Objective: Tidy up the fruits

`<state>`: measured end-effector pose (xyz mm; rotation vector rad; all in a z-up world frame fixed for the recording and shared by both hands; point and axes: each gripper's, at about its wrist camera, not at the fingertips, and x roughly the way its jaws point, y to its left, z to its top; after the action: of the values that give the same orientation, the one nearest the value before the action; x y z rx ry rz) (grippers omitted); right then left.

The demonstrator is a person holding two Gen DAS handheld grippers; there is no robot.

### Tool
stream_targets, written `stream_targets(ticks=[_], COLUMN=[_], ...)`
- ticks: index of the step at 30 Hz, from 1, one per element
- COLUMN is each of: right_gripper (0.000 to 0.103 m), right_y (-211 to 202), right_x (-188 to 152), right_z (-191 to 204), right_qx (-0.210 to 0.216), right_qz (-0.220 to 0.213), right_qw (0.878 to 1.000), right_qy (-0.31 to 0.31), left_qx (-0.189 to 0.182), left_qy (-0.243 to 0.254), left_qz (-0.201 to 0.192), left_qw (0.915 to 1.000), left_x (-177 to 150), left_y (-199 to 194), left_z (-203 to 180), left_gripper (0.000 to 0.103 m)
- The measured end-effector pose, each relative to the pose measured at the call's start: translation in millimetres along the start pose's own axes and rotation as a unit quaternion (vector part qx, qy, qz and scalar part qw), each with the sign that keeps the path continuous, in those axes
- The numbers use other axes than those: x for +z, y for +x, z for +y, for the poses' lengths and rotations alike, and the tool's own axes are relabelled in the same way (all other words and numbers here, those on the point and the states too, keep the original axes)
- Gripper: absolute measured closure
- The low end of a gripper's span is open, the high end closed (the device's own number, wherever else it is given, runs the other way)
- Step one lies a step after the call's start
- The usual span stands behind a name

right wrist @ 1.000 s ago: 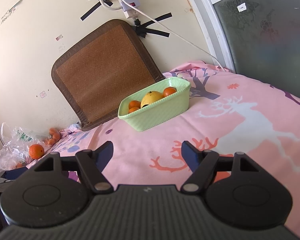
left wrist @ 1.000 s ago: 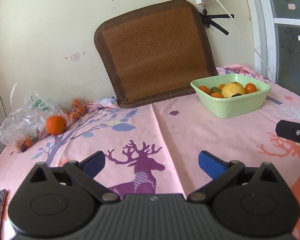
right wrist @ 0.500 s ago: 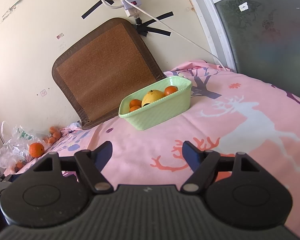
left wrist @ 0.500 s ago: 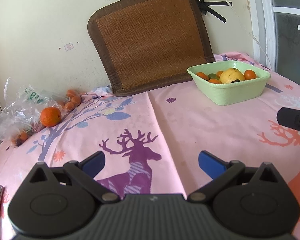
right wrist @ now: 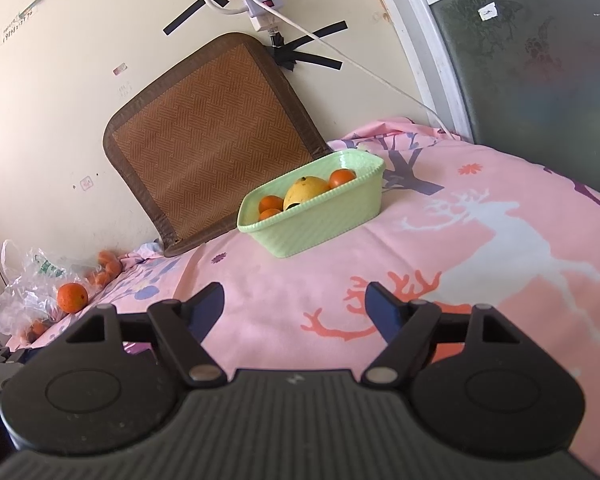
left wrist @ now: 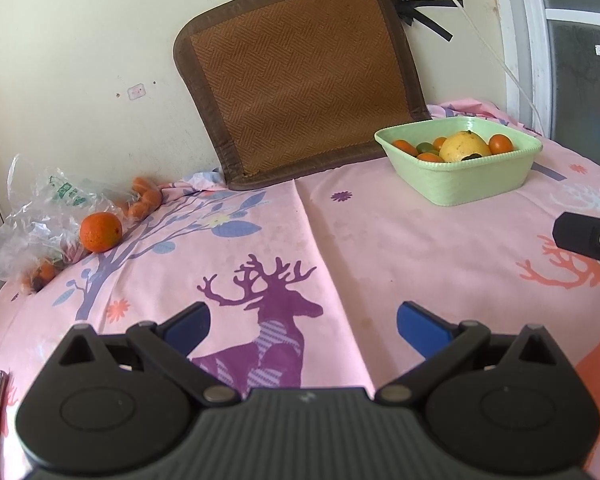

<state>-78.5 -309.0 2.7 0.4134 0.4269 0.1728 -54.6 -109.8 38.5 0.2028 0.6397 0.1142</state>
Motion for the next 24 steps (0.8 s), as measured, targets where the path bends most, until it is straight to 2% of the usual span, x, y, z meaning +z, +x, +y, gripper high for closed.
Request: stream_targets(ticks=[24], right_gripper=[0.023], right_y=[2.0], right_x=[-2.3], right_z=[-0.1], right_qx=[-0.001], right_qz=[0.000], right_qw=[1.000], right_qy=[-0.003], left_qx=[-0.002], left_qy=[-0.005], left_qz=[0.006], left_qw=[1.0000], left_x=[-2.1], left_y=[4.1], left_z=[1.6], left_gripper=[0.000])
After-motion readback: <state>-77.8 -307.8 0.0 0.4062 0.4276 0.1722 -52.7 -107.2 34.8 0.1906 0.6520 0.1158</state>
